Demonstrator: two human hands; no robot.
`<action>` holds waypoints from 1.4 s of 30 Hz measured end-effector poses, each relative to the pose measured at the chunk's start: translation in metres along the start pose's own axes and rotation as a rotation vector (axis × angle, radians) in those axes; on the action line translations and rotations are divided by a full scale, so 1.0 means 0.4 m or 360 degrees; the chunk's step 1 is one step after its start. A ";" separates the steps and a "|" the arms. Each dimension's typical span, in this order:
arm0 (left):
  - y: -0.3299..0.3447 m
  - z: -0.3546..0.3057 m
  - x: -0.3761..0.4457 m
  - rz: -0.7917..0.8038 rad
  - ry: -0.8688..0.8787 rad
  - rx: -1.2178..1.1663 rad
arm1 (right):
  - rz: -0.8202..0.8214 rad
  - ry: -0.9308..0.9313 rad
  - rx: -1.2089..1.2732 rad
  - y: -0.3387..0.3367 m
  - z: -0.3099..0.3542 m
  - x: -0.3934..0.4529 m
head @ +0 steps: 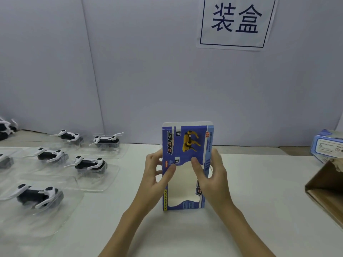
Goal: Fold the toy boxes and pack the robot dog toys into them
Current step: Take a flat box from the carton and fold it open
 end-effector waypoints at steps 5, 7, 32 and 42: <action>0.015 -0.018 0.000 -0.0020 -0.0039 -0.0031 | -0.0034 0.0043 0.0074 -0.006 0.006 0.011; 0.011 -0.025 -0.004 -0.0073 -0.0052 -0.0046 | -0.0011 0.0112 0.0130 -0.001 -0.001 0.009; 0.036 -0.036 0.007 -0.0187 -0.0352 -0.0685 | -0.0029 0.0514 0.0466 0.007 -0.015 0.016; 0.031 -0.056 0.008 -0.0106 -0.0283 -0.0866 | 0.0094 0.0604 0.0705 0.025 0.005 0.005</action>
Point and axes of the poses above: each hand's wrist, its own x-axis towards the middle knuckle, its own y-axis out of the palm, z = x × y, the point moved 9 cm from there along x, towards the middle knuckle, and after that the axes turned 3 degrees about -z, right-handed, at the moved point
